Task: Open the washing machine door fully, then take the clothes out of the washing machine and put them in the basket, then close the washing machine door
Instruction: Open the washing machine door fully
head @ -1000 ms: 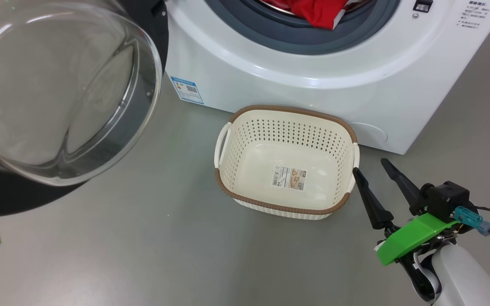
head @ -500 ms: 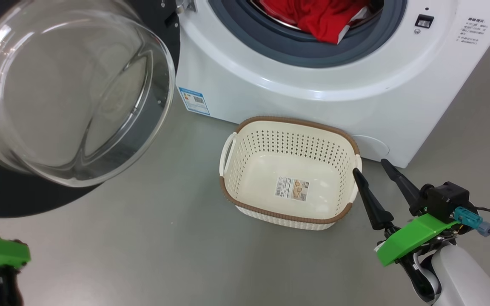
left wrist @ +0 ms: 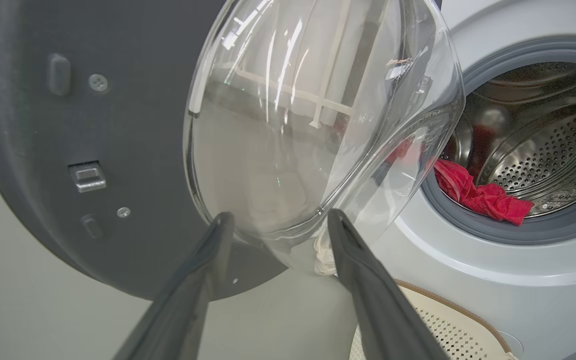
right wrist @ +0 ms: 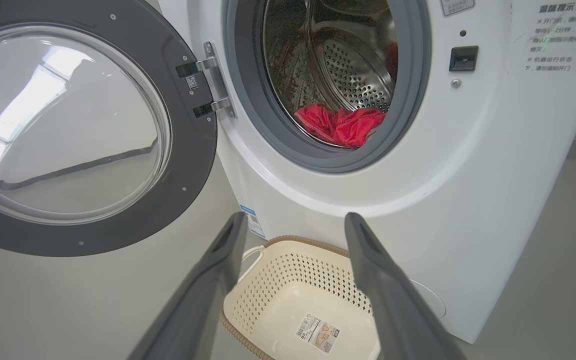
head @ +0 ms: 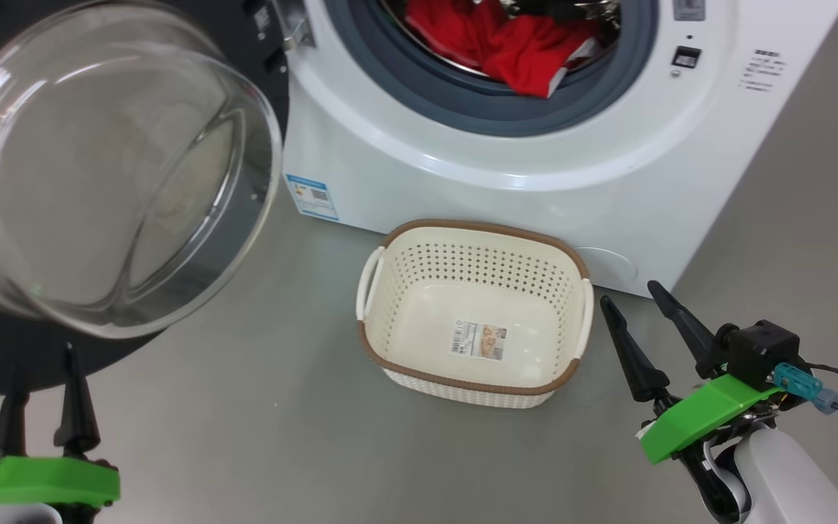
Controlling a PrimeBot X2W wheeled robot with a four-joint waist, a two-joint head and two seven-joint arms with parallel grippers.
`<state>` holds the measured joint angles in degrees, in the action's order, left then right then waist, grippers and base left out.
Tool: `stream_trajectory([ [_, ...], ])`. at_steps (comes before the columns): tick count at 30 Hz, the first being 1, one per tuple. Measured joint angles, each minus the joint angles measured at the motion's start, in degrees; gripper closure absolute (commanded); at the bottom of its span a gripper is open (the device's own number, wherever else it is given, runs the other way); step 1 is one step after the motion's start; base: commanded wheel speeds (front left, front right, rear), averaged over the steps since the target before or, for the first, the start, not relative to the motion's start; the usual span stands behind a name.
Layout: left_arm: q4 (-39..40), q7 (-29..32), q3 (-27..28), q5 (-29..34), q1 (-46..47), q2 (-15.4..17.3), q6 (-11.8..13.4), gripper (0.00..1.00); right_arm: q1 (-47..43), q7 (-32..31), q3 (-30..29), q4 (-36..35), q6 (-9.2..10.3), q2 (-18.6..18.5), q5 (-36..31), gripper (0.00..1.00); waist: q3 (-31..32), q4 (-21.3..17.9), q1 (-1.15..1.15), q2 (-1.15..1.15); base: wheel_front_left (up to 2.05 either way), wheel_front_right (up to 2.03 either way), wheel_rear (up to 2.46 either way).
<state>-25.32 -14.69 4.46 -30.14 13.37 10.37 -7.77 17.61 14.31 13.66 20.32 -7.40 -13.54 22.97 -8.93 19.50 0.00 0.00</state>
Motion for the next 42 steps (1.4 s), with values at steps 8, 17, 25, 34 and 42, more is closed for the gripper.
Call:
stream_trajectory([
  [8, 3.3, 0.0, -3.7, -1.4, -3.5, 0.4, 0.0, 0.00, -0.3, 0.0, -1.4, -0.7, 0.00, 0.5, 0.0, 0.00, 0.4, -3.7, 0.00, 0.00, 0.00, 0.00, 0.00],
  [17, 4.9, 0.0, -7.1, -1.4, -4.9, 1.5, 0.0, 0.00, -2.7, 0.0, -2.9, -1.5, 0.00, 0.8, 0.0, 0.00, 1.2, -9.2, 0.00, 0.00, 0.00, 0.00, 0.00],
  [25, 7.1, 0.0, -9.0, -1.4, -7.4, 2.3, 0.0, 0.00, -4.8, 0.0, -3.6, -2.3, 0.00, 1.0, 0.0, 0.00, 1.9, -14.7, 0.00, 0.00, 0.00, 0.00, 0.00],
  [34, 9.2, 0.0, -9.9, -1.3, -8.5, 2.7, 0.0, 0.00, -5.0, 0.0, -4.8, -3.1, 0.00, 1.5, -0.1, 0.00, 2.0, -20.8, 0.00, 0.00, 0.00, 0.00, 0.00],
  [42, 10.8, 0.0, -9.4, -0.2, -9.5, 2.6, 0.0, 0.00, -6.3, 0.0, -5.5, -3.4, 0.00, 1.7, -0.1, 0.00, 1.9, -24.6, 0.00, 0.00, 0.00, 0.00, 0.00],
])
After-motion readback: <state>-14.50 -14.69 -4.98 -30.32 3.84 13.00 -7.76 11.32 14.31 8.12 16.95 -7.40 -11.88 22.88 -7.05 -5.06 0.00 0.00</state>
